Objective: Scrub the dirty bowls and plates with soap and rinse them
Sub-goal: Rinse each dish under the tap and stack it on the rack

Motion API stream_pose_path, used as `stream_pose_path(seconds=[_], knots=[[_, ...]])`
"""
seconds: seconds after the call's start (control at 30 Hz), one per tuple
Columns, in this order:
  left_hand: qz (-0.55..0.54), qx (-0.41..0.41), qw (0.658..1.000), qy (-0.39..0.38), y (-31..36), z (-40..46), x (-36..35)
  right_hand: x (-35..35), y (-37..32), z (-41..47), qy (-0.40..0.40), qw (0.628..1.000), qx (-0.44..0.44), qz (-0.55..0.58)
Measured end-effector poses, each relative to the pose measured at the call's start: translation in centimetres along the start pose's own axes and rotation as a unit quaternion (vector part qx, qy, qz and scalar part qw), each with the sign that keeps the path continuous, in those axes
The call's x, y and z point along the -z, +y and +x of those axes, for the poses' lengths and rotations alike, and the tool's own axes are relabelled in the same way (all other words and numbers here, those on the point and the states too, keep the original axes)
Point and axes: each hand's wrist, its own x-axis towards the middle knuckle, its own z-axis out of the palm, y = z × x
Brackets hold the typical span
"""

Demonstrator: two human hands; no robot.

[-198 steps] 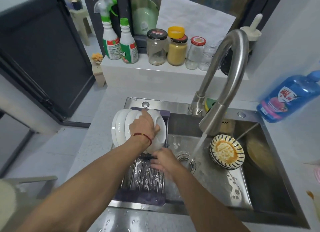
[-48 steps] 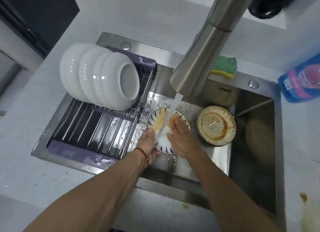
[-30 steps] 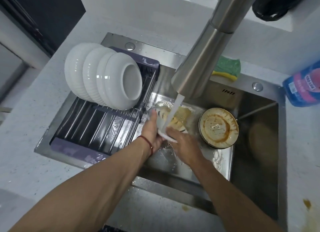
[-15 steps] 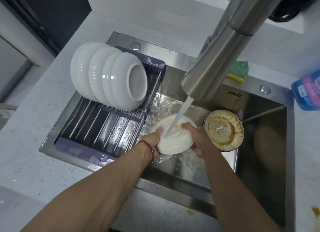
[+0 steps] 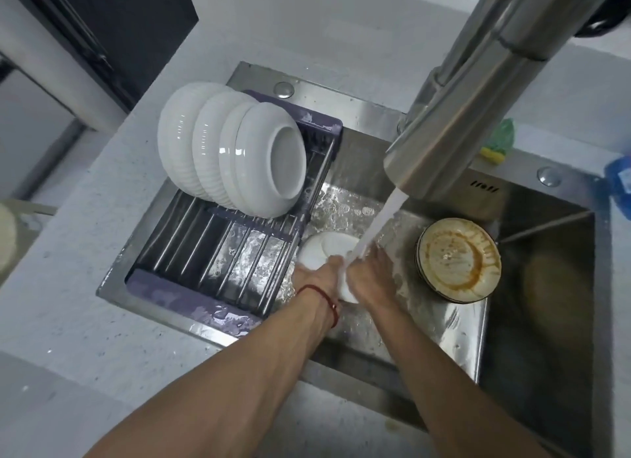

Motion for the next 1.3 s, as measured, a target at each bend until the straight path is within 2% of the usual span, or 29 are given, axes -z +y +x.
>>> stream_pose_path(seconds=[0.1, 0.2, 0.23, 0.3, 0.37, 0.5, 0.57, 0.6, 0.67, 0.73, 0.77, 0.83, 0.9, 1.0, 1.03, 1.07, 1.1, 1.17, 1.2, 1.23, 1.3], knots=[[0.063, -0.047, 0.997, -0.02, -0.1, -0.3, 0.0, -0.1, -0.4, 0.7, -0.074, 0.996, -0.002, 0.044], [0.131, -0.091, 0.987, -0.025, -1.7, -1.4, -0.5, -2.0, 3.8, 8.1, -0.088, 0.989, -0.058, 0.107], [0.136, -0.104, 0.985, -0.024, -2.0, -1.5, -0.7, -2.4, 3.9, 9.2, -0.098, 0.985, -0.05, 0.133], [0.153, -0.117, 0.981, -0.031, -1.9, -1.9, -0.9, -0.7, 0.9, 5.7, -0.149, 0.973, 0.009, 0.178], [0.168, -0.132, 0.977, -0.023, -1.7, -1.4, -1.0, 1.8, -3.5, 1.4, -0.187, 0.973, 0.06, 0.125], [0.283, -0.196, 0.939, -0.022, -1.7, -2.0, -1.2, 2.0, -3.2, 3.4, -0.133, 0.987, 0.056, 0.07], [0.281, -0.182, 0.942, -0.003, -0.9, -2.1, -1.2, 1.8, -3.9, 3.2, -0.147, 0.983, 0.073, 0.083], [0.274, -0.181, 0.945, -0.003, -0.5, -2.0, -1.1, 1.9, -4.1, 3.0, -0.156, 0.977, 0.077, 0.127], [0.252, -0.189, 0.948, -0.05, -0.2, -2.0, -0.7, 2.1, -4.0, 3.4, -0.149, 0.962, 0.038, 0.227], [0.23, -0.166, 0.955, -0.082, 0.2, -2.4, 0.0, 2.8, -2.1, 4.3, -0.103, 0.963, -0.06, 0.241], [0.217, -0.144, 0.962, -0.087, 0.2, -2.1, 0.2, 3.2, -0.3, 4.8, -0.115, 0.954, -0.103, 0.258], [0.173, -0.082, 0.978, -0.088, 0.7, -1.5, 0.1, 3.7, 3.3, 4.6, -0.171, 0.91, -0.149, 0.346], [0.115, -0.024, 0.989, -0.093, 0.9, -0.8, 0.1, 5.1, 5.2, 2.5, -0.176, 0.866, -0.167, 0.437], [0.117, -0.032, 0.99, -0.079, 0.4, 0.2, -0.4, 6.4, 5.9, 0.3, -0.12, 0.802, -0.143, 0.567], [0.138, -0.041, 0.987, -0.077, 0.1, 0.5, -0.7, 6.2, 5.4, -0.5, -0.094, 0.81, -0.114, 0.568], [0.174, -0.06, 0.98, -0.078, -0.1, 0.6, -1.1, 6.0, 4.4, -1.5, -0.069, 0.839, -0.072, 0.534], [0.22, -0.069, 0.969, -0.093, -0.2, 0.4, -1.5, 5.5, 3.5, -2.2, -0.032, 0.885, -0.025, 0.464], [0.218, -0.033, 0.962, -0.164, 0.0, -0.7, -1.9, 4.5, 2.2, -3.1, 0.035, 0.963, 0.101, 0.248], [0.162, 0.013, 0.971, -0.176, 0.2, -0.7, -1.8, 4.0, 1.6, -3.4, 0.054, 0.974, 0.167, 0.145], [0.117, 0.043, 0.974, -0.191, 0.7, -0.5, -1.7, 3.8, 1.3, -3.6, 0.056, 0.97, 0.228, 0.07], [0.104, 0.027, 0.979, -0.171, 1.8, 0.5, -0.9, 3.6, 1.3, -3.8, 0.026, 0.95, 0.309, -0.029]])
